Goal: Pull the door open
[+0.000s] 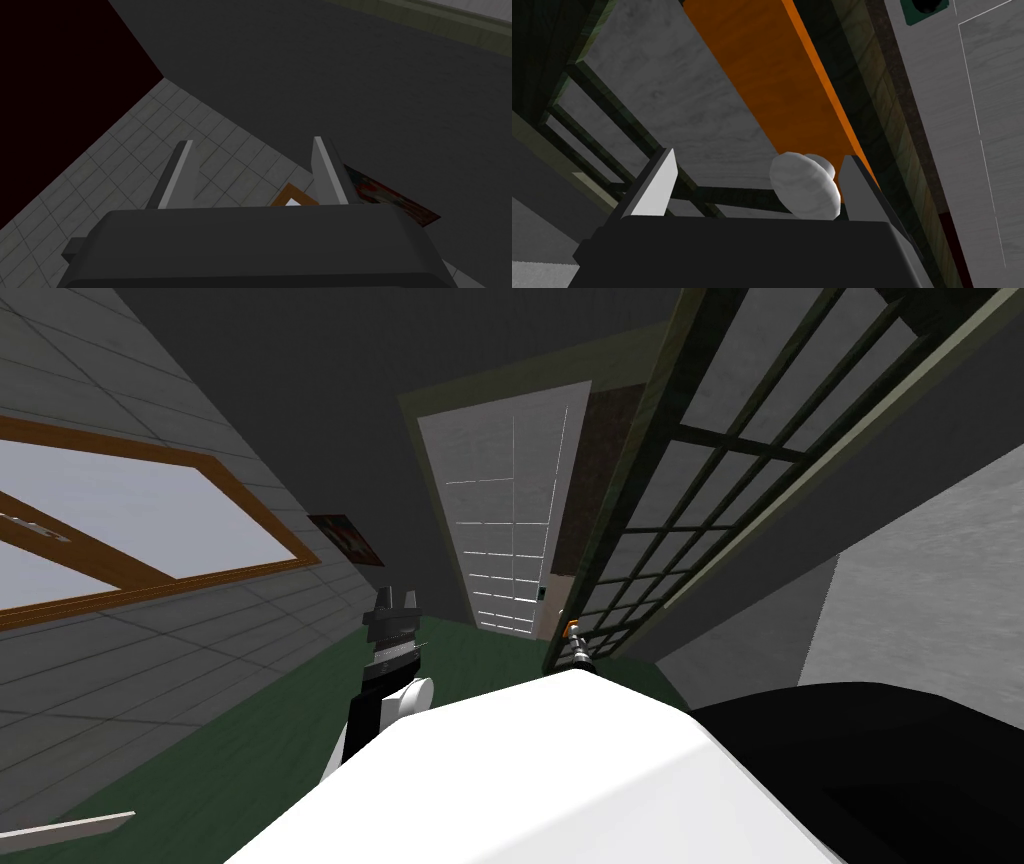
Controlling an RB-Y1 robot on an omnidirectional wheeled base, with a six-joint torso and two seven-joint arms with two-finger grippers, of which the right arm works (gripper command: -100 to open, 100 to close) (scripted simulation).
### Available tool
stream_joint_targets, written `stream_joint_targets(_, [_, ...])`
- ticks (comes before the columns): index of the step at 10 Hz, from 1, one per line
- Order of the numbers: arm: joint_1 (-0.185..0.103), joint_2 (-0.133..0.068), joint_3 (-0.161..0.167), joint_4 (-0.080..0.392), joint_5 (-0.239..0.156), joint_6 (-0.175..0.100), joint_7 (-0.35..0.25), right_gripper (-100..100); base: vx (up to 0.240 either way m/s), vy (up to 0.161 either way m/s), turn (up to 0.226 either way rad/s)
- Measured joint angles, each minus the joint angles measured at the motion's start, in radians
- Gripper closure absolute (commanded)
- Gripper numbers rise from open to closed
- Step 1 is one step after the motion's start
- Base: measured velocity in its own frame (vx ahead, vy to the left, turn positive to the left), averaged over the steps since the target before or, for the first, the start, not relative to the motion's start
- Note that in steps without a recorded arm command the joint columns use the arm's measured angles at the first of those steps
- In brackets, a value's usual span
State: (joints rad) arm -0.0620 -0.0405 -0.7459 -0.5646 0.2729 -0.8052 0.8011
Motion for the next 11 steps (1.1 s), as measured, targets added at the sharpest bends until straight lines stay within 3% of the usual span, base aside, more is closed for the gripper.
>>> stream_joint_targets(1, [0.007, 0.007, 0.009, -0.019, -0.002, 0.013, -0.026, 100, -0.041, -0.031, 0.04])
stream_joint_targets(3, [0.002, -0.006, 0.013, 0.012, -0.007, -0.007, -0.049, 100, -0.016, 0.009, 0.035])
stream_joint_targets(4, [0.021, 0.008, 0.021, -0.039, -0.009, 0.022, -0.075, 100, -0.04, -0.026, 0.048])
stream_joint_targets(5, [0.019, 0.006, 0.025, -0.039, -0.012, 0.029, -0.093, 100, -0.033, -0.046, 0.018])
stream_joint_targets(6, [0.0, -0.003, 0.02, 0.003, -0.017, 0.01, -0.088, 100, -0.041, -0.052, 0.098])
stream_joint_targets(7, [-0.03, -0.023, 0.012, 0.079, -0.031, -0.032, -0.088, 100, -0.03, -0.037, 0.066])
stream_joint_targets(8, [-0.02, -0.015, 0.017, 0.069, -0.032, -0.037, -0.103, 100, -0.02, -0.007, 0.012])
stream_joint_targets(9, [-0.04, -0.032, 0.014, 0.116, -0.036, -0.051, -0.106, 100, 0.003, -0.012, -0.007])
stream_joint_targets(10, [-0.015, -0.014, 0.022, 0.069, -0.031, -0.029, -0.117, 100, -0.004, 0.01, -0.037])
stream_joint_targets(11, [-0.023, -0.019, 0.022, 0.075, -0.031, -0.02, -0.12, 100, -0.009, 0.013, 0.005])
